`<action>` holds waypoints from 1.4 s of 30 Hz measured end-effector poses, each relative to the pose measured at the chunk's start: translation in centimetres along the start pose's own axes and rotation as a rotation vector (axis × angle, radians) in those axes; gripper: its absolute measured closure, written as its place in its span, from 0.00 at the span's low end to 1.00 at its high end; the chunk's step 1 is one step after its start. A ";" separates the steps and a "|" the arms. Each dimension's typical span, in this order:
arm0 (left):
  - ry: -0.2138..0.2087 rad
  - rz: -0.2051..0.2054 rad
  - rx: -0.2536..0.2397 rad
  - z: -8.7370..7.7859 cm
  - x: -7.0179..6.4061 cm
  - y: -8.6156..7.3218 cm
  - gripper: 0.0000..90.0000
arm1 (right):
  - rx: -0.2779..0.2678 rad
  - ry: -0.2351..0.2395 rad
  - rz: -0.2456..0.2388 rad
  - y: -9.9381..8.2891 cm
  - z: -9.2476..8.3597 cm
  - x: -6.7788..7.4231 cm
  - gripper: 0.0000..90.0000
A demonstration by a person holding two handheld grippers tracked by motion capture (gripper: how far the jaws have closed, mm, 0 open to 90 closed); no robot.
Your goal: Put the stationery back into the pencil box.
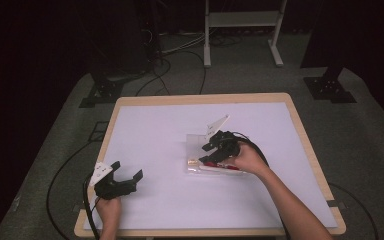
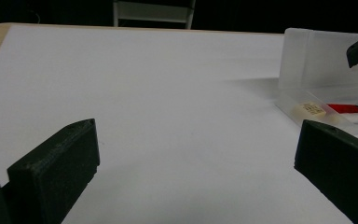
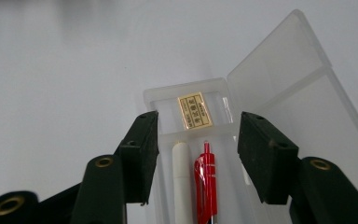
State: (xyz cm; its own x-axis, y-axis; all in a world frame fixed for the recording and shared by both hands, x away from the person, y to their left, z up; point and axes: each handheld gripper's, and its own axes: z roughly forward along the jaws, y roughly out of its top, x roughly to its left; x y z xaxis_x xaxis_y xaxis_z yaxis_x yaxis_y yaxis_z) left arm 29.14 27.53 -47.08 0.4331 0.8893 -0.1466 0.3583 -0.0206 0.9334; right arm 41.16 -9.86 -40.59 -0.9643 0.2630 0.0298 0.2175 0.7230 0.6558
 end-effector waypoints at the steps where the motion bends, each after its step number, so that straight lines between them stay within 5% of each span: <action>1: 0.000 0.000 -0.001 0.0 0.0 0.0 0.00 | -0.005 0.002 -0.004 -0.1 -0.2 0.0 0.52; 17: -0.012 0.003 -0.002 -0.1 0.0 0.0 0.00 | -0.016 -0.004 -0.008 -1.1 -2.3 0.7 0.49; 42: -0.009 0.009 0.000 0.0 0.0 0.0 0.00 | -0.057 -0.017 0.058 -3.8 -5.4 0.7 0.47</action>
State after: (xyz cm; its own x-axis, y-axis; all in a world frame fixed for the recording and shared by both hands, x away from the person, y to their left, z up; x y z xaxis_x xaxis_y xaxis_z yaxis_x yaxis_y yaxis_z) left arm 29.08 27.53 -47.09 0.4437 0.8851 -0.1406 0.3538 -0.0288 0.9349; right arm 38.82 -15.91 -38.96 -0.9476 0.3144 0.0561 0.2632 0.6690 0.6951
